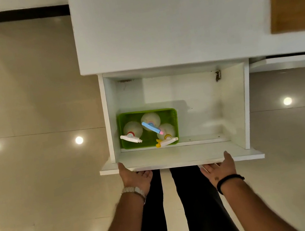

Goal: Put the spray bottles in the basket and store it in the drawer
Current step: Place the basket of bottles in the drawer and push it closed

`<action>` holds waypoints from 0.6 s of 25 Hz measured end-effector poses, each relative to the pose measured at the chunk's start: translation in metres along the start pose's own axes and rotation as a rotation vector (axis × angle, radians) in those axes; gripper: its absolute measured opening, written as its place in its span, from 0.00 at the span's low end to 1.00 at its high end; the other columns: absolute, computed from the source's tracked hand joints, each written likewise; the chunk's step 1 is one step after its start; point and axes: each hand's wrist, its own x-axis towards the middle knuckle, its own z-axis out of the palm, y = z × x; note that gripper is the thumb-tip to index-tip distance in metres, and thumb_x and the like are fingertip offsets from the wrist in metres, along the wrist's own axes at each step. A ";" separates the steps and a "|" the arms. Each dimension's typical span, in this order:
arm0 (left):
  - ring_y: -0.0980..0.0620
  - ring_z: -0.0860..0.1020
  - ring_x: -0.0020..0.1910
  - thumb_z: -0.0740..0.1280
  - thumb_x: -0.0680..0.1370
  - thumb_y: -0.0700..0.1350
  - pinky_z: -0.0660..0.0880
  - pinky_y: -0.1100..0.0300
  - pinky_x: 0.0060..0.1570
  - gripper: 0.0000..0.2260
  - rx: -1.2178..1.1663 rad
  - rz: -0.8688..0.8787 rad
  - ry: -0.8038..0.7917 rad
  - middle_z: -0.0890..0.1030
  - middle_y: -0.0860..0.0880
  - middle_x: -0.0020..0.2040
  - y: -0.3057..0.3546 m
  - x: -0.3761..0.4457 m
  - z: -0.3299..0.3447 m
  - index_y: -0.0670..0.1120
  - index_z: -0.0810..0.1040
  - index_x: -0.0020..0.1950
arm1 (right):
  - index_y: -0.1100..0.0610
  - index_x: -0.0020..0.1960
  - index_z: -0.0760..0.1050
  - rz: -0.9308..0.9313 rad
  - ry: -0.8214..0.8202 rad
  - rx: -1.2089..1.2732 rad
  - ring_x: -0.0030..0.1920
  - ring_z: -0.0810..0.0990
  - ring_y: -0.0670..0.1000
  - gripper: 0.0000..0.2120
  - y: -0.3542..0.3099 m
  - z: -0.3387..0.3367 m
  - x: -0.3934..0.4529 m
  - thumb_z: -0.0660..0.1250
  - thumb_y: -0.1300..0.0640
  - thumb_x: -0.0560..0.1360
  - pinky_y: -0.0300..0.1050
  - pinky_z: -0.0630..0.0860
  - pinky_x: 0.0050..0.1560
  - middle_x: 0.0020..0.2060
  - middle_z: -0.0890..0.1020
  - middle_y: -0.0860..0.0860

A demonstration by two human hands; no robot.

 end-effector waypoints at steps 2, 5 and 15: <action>0.39 0.72 0.69 0.61 0.74 0.70 0.67 0.40 0.72 0.35 -0.059 -0.057 0.029 0.73 0.41 0.71 0.016 -0.004 0.014 0.49 0.68 0.74 | 0.58 0.73 0.66 0.067 0.029 0.087 0.68 0.74 0.63 0.30 -0.014 0.014 -0.001 0.60 0.39 0.79 0.63 0.69 0.71 0.70 0.73 0.61; 0.38 0.75 0.66 0.63 0.72 0.69 0.69 0.38 0.70 0.34 -0.048 -0.079 0.038 0.75 0.41 0.68 0.024 -0.007 0.027 0.50 0.70 0.71 | 0.57 0.75 0.64 0.116 0.046 0.079 0.66 0.75 0.64 0.32 -0.024 0.029 -0.008 0.62 0.39 0.79 0.65 0.71 0.68 0.69 0.73 0.63; 0.35 0.66 0.75 0.62 0.73 0.69 0.62 0.36 0.74 0.40 0.071 -0.003 -0.011 0.64 0.41 0.77 0.050 -0.021 0.084 0.50 0.60 0.79 | 0.59 0.67 0.69 0.057 -0.017 0.022 0.56 0.80 0.63 0.26 -0.061 0.083 -0.020 0.64 0.41 0.78 0.63 0.79 0.55 0.59 0.78 0.62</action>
